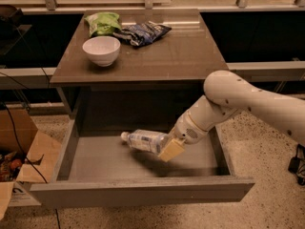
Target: Place blue plastic bottle into top drawer
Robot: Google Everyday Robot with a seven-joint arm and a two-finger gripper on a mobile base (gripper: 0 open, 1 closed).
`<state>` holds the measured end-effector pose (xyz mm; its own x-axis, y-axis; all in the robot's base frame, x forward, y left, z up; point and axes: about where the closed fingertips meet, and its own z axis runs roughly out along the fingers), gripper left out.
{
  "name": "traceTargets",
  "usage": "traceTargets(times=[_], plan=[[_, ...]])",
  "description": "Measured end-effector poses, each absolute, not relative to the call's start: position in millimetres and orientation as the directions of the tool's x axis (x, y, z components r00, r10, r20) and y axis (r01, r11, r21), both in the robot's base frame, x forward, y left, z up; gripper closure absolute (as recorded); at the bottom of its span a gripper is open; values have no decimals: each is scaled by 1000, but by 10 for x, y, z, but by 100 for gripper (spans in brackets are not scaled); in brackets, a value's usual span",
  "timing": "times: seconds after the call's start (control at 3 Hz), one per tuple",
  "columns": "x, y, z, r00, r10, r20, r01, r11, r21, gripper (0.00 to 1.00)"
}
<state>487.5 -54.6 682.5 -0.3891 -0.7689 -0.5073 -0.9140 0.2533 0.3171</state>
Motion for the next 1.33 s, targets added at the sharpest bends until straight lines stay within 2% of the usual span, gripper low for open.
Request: traceTargets(times=[0.67,1.0,1.33], plan=[[4968,-606,6477,-450,-792,-412,-886,337,320,38],[4962,-608,6476,-451,-793,-410,-885,338,320,15],[4962,-607,6476,-451,-793,-410,-885,338,320,0]])
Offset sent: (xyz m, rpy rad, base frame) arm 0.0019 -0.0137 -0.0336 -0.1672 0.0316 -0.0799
